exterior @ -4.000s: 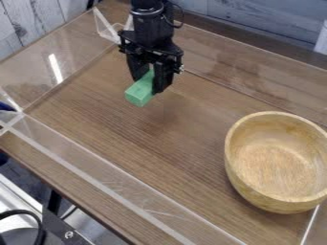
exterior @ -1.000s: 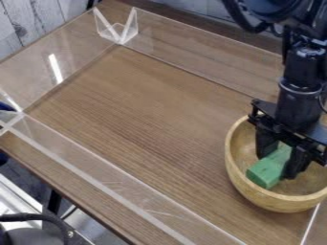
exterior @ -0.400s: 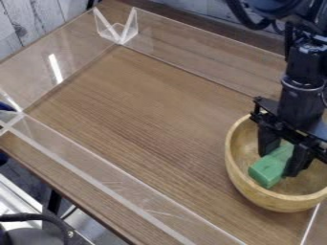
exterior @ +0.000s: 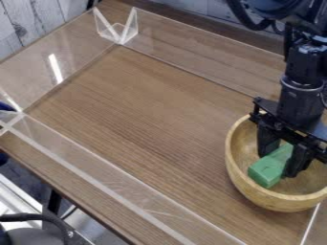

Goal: Put the green block in the brown bowl

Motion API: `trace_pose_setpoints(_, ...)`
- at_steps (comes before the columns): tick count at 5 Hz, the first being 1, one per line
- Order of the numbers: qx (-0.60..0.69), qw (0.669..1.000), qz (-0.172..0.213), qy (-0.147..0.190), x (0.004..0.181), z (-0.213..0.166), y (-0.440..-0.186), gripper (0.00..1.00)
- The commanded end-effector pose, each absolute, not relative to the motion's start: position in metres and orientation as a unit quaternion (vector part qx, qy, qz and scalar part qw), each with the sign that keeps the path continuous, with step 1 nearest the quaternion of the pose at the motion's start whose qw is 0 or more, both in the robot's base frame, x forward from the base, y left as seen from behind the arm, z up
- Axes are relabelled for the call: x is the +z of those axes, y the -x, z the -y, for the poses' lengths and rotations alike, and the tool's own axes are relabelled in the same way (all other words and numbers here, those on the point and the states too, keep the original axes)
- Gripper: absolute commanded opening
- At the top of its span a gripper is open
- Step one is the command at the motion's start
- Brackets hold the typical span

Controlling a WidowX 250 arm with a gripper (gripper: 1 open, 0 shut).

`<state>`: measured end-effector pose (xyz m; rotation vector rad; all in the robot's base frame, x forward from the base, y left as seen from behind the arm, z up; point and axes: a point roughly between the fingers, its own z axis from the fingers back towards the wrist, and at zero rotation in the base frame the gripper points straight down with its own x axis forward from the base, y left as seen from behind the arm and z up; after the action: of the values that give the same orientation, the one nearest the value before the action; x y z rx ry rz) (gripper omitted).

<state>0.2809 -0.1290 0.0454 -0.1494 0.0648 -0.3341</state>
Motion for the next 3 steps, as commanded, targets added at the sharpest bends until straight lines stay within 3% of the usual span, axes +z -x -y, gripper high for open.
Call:
trace_pose_setpoints(1,-0.162,0.983,0.001,0.082,0.067,0.13,-0.294,1.0)
trace_pose_setpoints(3,-0.152,0.985,0.013,0.083,0.087,0.123,-0.293,1.0)
